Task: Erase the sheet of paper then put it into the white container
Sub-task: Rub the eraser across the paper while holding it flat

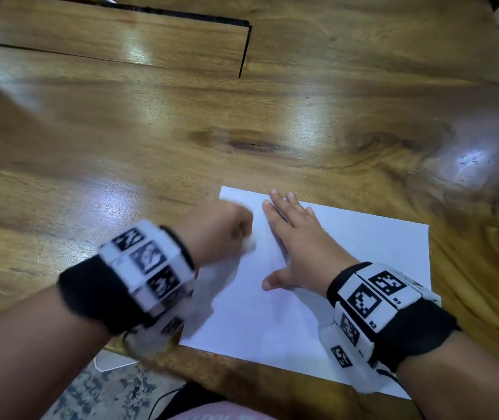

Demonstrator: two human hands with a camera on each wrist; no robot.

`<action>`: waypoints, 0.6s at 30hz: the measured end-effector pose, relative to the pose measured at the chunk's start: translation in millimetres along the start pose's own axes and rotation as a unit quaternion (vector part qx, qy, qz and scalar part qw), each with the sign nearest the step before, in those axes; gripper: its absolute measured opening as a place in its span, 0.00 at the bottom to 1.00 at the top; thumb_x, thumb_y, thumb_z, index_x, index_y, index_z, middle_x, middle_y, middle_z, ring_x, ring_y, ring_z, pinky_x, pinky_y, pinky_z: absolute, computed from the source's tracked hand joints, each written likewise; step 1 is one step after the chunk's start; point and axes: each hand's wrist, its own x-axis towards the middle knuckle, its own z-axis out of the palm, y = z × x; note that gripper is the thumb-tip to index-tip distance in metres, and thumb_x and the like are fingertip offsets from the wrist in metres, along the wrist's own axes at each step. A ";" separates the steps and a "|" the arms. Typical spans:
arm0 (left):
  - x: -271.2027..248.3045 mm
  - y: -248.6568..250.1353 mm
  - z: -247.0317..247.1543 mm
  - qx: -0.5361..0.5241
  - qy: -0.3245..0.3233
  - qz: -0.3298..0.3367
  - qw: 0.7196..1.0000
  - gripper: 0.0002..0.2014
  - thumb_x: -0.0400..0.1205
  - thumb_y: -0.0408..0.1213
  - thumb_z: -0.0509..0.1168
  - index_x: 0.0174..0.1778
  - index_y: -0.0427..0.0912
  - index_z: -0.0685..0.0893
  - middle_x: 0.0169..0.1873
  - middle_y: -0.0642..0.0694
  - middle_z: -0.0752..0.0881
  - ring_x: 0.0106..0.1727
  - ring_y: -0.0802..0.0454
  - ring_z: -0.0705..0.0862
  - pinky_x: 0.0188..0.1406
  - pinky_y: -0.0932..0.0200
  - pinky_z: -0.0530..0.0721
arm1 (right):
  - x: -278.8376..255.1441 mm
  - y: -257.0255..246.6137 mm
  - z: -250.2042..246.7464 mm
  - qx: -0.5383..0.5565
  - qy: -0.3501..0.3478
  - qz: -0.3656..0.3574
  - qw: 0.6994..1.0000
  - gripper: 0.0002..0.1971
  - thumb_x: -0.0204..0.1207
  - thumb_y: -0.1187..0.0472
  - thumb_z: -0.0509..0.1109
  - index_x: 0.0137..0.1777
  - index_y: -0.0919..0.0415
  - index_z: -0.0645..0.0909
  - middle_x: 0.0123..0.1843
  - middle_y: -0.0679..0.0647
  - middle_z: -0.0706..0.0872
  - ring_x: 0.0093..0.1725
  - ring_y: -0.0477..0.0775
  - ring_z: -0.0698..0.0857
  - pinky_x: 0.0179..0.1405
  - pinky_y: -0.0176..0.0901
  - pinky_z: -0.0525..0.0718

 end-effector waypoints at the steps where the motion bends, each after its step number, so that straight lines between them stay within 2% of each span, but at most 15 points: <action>1: 14.7 1.2 -5.2 0.002 0.038 -0.013 0.999 0.03 0.74 0.38 0.67 0.38 0.43 0.83 0.32 0.48 0.83 0.38 0.48 0.78 0.31 0.62 0.69 | 0.0 -0.1 -0.2 0.000 0.002 0.001 1.000 0.63 0.64 0.44 0.79 0.83 0.57 0.34 0.83 0.49 0.27 0.82 0.50 0.29 0.77 0.42 0.31; 3: 34.7 3.9 -6.0 0.004 0.074 -0.036 0.997 0.06 0.75 0.34 0.65 0.45 0.38 0.82 0.42 0.40 0.85 0.45 0.42 0.81 0.42 0.57 0.75 | -0.5 -0.7 -0.3 -0.002 0.001 0.001 1.000 0.63 0.64 0.44 0.79 0.83 0.58 0.34 0.83 0.49 0.27 0.82 0.50 0.29 0.77 0.42 0.31; 4: 34.3 5.3 -3.0 0.007 0.082 -0.043 0.996 0.05 0.76 0.34 0.63 0.44 0.37 0.82 0.43 0.39 0.84 0.45 0.41 0.80 0.42 0.55 0.75 | -0.8 -1.0 -0.4 -0.003 0.000 0.002 1.000 0.62 0.65 0.44 0.79 0.83 0.58 0.34 0.83 0.49 0.27 0.82 0.50 0.29 0.77 0.42 0.31; 6: 14.0 5.2 8.6 0.025 0.080 -0.014 0.996 0.05 0.76 0.35 0.63 0.40 0.38 0.81 0.38 0.41 0.79 0.40 0.43 0.76 0.37 0.56 0.68 | -0.7 -0.6 -0.1 0.000 -0.001 0.003 1.000 0.62 0.65 0.44 0.79 0.83 0.57 0.34 0.83 0.49 0.27 0.82 0.50 0.29 0.77 0.42 0.31; 9: -24.5 2.2 23.5 0.008 -0.020 0.047 0.999 0.07 0.74 0.37 0.66 0.31 0.43 0.78 0.30 0.50 0.75 0.33 0.49 0.74 0.30 0.60 0.66 | -0.4 0.0 0.6 0.000 -0.003 0.000 1.000 0.62 0.65 0.44 0.79 0.83 0.57 0.33 0.83 0.49 0.27 0.81 0.50 0.28 0.77 0.42 0.30; 11: -22.4 -0.5 16.1 -0.003 -0.049 0.045 0.998 0.07 0.74 0.40 0.69 0.31 0.46 0.79 0.28 0.53 0.76 0.31 0.53 0.74 0.26 0.70 0.65 | -0.2 0.5 0.9 -0.003 -0.001 -0.001 1.000 0.63 0.65 0.43 0.79 0.83 0.57 0.33 0.83 0.49 0.27 0.81 0.50 0.28 0.77 0.42 0.30; 13: -0.5 1.0 0.4 0.002 0.015 0.026 1.000 0.04 0.73 0.40 0.69 0.37 0.43 0.84 0.30 0.51 0.80 0.35 0.51 0.77 0.26 0.68 0.65 | 0.1 0.5 0.6 -0.008 0.000 0.000 1.000 0.63 0.64 0.43 0.79 0.83 0.57 0.34 0.83 0.49 0.27 0.82 0.51 0.29 0.77 0.42 0.31; 15: 26.5 4.2 -12.0 -0.004 0.076 0.010 0.997 0.07 0.74 0.35 0.67 0.43 0.37 0.85 0.37 0.43 0.86 0.40 0.47 0.80 0.33 0.62 0.70 | 0.2 0.5 0.7 -0.008 0.003 0.001 1.000 0.63 0.64 0.43 0.79 0.83 0.58 0.34 0.83 0.49 0.27 0.82 0.51 0.29 0.78 0.43 0.31; 16: 34.6 6.0 -12.9 -0.006 0.083 0.003 0.997 0.07 0.74 0.34 0.66 0.44 0.35 0.84 0.39 0.40 0.86 0.43 0.44 0.81 0.38 0.60 0.72 | -0.1 0.2 0.6 -0.010 0.002 0.001 1.000 0.63 0.64 0.43 0.79 0.83 0.58 0.34 0.83 0.49 0.27 0.82 0.51 0.29 0.78 0.42 0.31; 18: 31.2 6.9 -4.6 -0.002 0.084 -0.007 0.996 0.06 0.75 0.34 0.64 0.42 0.36 0.83 0.37 0.42 0.81 0.44 0.42 0.80 0.38 0.60 0.68 | -0.7 0.2 0.5 -0.008 0.000 0.001 1.000 0.63 0.64 0.43 0.79 0.83 0.58 0.34 0.83 0.49 0.28 0.82 0.51 0.29 0.77 0.42 0.31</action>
